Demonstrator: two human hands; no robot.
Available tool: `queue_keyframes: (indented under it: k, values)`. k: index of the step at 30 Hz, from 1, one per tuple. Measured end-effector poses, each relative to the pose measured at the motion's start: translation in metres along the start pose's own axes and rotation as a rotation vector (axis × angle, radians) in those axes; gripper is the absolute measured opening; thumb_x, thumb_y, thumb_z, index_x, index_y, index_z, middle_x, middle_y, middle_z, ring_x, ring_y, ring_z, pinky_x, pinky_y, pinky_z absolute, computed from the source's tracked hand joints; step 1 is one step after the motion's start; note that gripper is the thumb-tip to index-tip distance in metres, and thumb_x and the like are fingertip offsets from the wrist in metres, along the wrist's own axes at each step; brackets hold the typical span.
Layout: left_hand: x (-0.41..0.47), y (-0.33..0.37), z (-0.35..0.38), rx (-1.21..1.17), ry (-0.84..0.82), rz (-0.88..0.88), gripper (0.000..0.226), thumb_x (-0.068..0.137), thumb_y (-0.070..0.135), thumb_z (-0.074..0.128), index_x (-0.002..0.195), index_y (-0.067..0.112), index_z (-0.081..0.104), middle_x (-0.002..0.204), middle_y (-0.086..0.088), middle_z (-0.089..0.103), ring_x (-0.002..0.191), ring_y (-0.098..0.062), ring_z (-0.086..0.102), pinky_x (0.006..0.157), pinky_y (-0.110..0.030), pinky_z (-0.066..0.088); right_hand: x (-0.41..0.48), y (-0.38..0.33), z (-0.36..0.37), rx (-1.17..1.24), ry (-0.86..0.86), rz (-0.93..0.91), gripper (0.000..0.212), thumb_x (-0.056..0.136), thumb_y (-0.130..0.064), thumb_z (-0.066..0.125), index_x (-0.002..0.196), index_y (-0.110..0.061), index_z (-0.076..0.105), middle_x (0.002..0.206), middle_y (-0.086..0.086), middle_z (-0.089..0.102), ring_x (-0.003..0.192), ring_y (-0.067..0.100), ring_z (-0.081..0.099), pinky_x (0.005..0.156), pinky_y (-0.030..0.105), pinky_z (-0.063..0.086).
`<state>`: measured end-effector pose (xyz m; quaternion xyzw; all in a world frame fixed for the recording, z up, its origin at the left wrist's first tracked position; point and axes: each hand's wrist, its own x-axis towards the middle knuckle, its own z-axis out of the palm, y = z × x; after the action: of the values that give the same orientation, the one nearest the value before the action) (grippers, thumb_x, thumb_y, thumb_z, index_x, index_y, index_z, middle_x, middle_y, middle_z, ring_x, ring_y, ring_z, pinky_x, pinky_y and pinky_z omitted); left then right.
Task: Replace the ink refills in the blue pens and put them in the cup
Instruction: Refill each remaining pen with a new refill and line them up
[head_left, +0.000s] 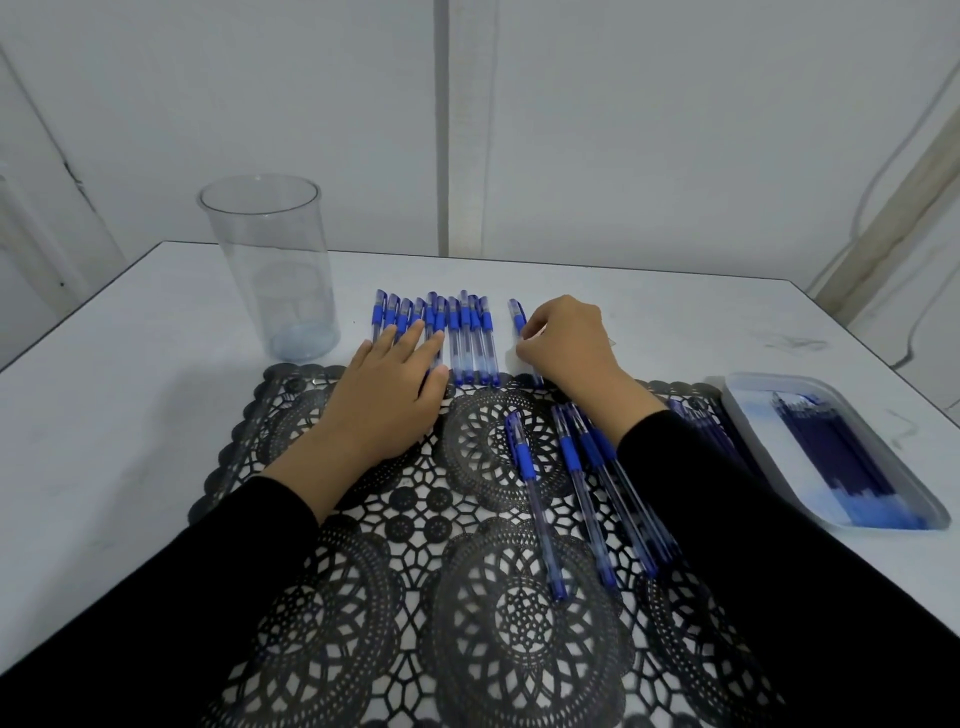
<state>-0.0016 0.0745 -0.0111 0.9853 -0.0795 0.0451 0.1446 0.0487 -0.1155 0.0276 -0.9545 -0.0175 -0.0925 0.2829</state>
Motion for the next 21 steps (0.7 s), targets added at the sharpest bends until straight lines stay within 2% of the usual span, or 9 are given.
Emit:
queue_keyframes:
  k: [2,6,9,11,14,16,18,19,21]
  values:
    - [0.000,0.000,0.000,-0.007,-0.004,-0.002,0.054,0.106,0.038,0.024,0.158,0.025,0.016,0.166,0.000,0.007,0.153,-0.021,0.002,0.123,-0.040,0.000,-0.002,0.003,-0.001,0.002,-0.002,0.018,0.014,0.083,-0.004,0.062,0.093,-0.005,0.072,0.092,0.009,0.061,0.073,0.024,0.058,0.062,0.027,0.046]
    - [-0.001,0.000,0.000,-0.065,0.000,-0.004,0.053,0.106,0.038,0.026,0.158,0.026,0.019,0.166,0.001,0.010,0.153,-0.021,0.003,0.123,-0.040,0.000,-0.004,0.007,0.000,0.037,0.013,0.033,0.017,0.084,-0.002,0.060,0.092,-0.004,0.074,0.090,0.010,0.066,0.079,0.024,0.061,0.067,0.028,0.048]
    - [-0.006,0.001,-0.004,-0.121,0.101,0.049,0.053,0.105,0.040,0.027,0.156,0.025,0.027,0.164,0.001,0.020,0.153,-0.021,0.010,0.123,-0.040,0.003,-0.012,0.008,-0.004,0.140,0.041,0.055,0.021,0.083,-0.003,0.060,0.094,-0.009,0.077,0.093,0.008,0.071,0.077,0.017,0.059,0.066,0.024,0.044]
    - [-0.013,0.005,-0.009,-0.188,0.212,0.098,0.056,0.101,0.043,0.027,0.153,0.025,0.034,0.161,0.001,0.028,0.151,-0.020,0.016,0.123,-0.039,0.009,-0.025,0.006,-0.011,0.307,0.046,0.049,0.021,0.085,-0.006,0.064,0.100,-0.012,0.077,0.087,0.003,0.072,0.069,0.011,0.059,0.062,0.018,0.046]
    - [-0.025,0.018,-0.017,-0.449,0.308,0.099,0.050,0.105,0.041,0.037,0.153,0.026,0.035,0.159,0.004,0.033,0.149,-0.013,0.022,0.120,-0.033,0.019,-0.054,-0.003,-0.021,0.670,0.010,0.074,0.019,0.088,-0.012,0.069,0.105,-0.017,0.075,0.087,0.004,0.073,0.067,0.008,0.061,0.057,0.010,0.048]
    - [-0.034,0.032,-0.022,-0.701,0.275,0.075,0.051,0.106,0.037,0.039,0.155,0.028,0.029,0.156,0.010,0.035,0.141,0.000,0.031,0.117,-0.020,0.025,-0.073,-0.010,-0.025,0.836,-0.026,0.075,0.019,0.087,-0.014,0.072,0.104,-0.020,0.076,0.092,0.006,0.075,0.074,0.012,0.065,0.063,0.012,0.052]
    - [-0.042,0.048,-0.026,-0.923,0.272,0.064,0.052,0.106,0.033,0.041,0.155,0.026,0.027,0.148,0.012,0.042,0.129,0.011,0.041,0.104,-0.003,0.029,-0.090,-0.016,-0.028,0.932,-0.052,0.052,0.019,0.085,-0.013,0.073,0.103,-0.019,0.076,0.092,0.003,0.076,0.083,0.012,0.070,0.074,0.015,0.054]
    - [-0.045,0.055,-0.028,-1.002,0.296,0.069,0.052,0.106,0.029,0.042,0.155,0.024,0.028,0.144,0.012,0.046,0.125,0.012,0.045,0.098,0.000,0.032,-0.098,-0.019,-0.030,0.958,-0.057,0.037,0.020,0.085,-0.012,0.074,0.103,-0.018,0.076,0.092,0.003,0.076,0.086,0.012,0.070,0.078,0.016,0.055]
    - [-0.052,0.066,-0.031,-1.163,0.332,0.099,0.050,0.105,0.021,0.044,0.154,0.019,0.031,0.136,0.006,0.058,0.124,0.004,0.054,0.095,-0.006,0.040,-0.111,-0.023,-0.030,0.996,-0.069,0.019,0.022,0.084,-0.010,0.074,0.105,-0.016,0.076,0.092,0.009,0.076,0.088,0.016,0.071,0.083,0.019,0.055]
